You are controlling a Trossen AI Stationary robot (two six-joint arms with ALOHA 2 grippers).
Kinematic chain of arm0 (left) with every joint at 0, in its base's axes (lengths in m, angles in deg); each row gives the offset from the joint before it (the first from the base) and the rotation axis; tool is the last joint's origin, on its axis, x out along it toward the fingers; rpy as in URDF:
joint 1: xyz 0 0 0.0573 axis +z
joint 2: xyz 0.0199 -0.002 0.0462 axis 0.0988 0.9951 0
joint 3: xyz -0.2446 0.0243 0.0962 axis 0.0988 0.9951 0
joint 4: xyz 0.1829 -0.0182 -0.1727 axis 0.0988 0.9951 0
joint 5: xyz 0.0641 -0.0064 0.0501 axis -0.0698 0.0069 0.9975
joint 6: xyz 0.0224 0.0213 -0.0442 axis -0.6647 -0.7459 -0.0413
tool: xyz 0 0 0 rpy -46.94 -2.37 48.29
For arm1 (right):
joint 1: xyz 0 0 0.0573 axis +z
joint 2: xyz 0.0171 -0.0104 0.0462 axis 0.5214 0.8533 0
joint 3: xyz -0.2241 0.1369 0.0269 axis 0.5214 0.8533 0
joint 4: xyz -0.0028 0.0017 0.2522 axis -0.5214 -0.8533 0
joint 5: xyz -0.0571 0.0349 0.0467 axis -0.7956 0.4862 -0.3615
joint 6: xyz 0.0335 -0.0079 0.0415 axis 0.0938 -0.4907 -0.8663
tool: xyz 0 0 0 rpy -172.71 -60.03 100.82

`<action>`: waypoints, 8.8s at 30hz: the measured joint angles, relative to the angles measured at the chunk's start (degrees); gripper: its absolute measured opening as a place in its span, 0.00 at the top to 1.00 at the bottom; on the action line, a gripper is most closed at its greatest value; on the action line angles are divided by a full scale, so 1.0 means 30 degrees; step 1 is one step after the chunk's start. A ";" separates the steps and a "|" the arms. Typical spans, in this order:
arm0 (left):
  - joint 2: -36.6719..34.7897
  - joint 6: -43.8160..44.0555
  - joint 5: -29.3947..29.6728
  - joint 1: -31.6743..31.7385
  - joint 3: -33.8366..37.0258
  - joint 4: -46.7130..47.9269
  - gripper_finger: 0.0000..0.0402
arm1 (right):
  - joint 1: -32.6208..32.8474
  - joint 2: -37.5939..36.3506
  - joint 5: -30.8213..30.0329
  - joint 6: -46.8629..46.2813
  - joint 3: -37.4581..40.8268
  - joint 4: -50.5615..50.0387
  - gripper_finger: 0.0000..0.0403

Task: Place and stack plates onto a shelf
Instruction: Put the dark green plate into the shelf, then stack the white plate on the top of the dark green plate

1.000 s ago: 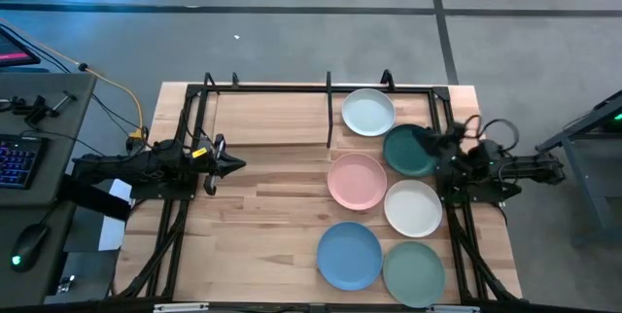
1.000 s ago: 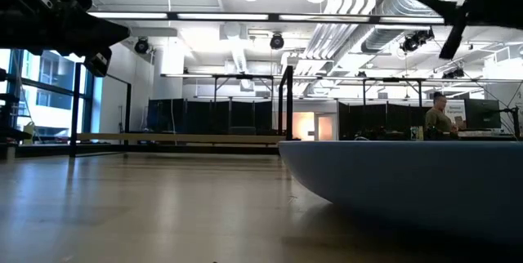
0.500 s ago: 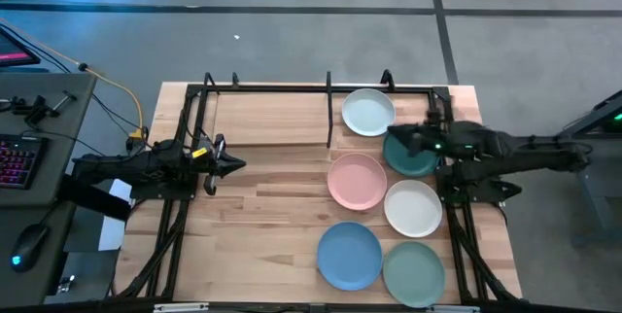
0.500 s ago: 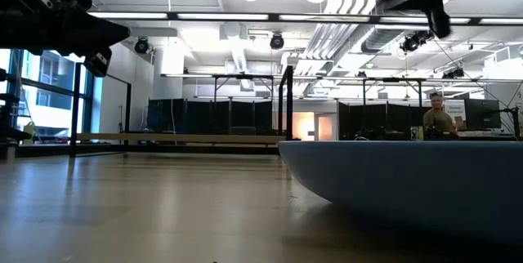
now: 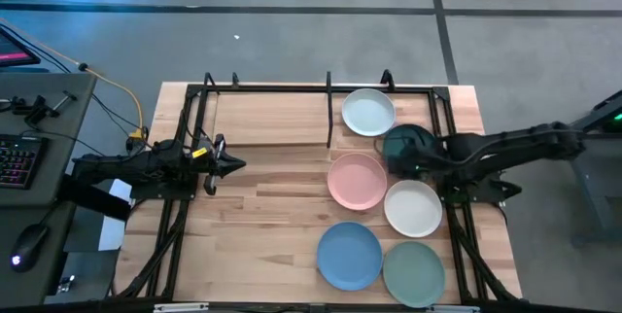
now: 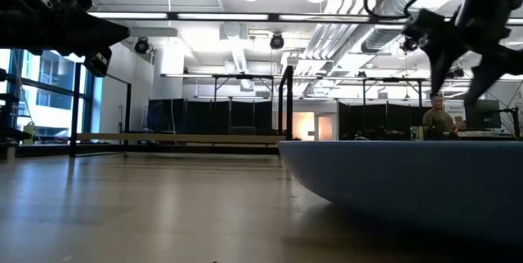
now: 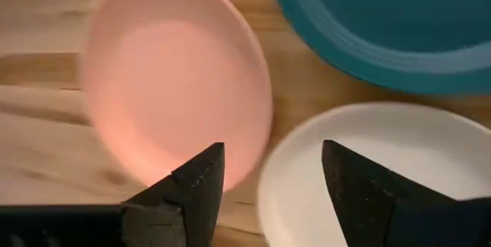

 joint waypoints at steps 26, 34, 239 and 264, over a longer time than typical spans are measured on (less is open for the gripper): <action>0.0000 -0.0001 -0.0002 0.0000 0.0000 -0.0006 1.00 | -0.3839 0.7102 0.1093 1.0904 0.0033 -0.0079 0.50; -0.0001 -0.0001 -0.0002 -0.0001 0.0000 0.0000 1.00 | -0.4514 0.8483 0.0574 1.4131 0.0033 0.0200 0.50; 0.0000 0.0002 -0.0002 -0.0001 0.0000 -0.0001 1.00 | -1.1446 1.1574 0.0902 4.3859 -0.4467 0.3296 0.62; 0.0000 -0.0001 -0.0002 0.0005 0.0000 0.0001 1.00 | -1.1592 1.1442 0.1026 4.6213 -0.4047 0.6510 0.62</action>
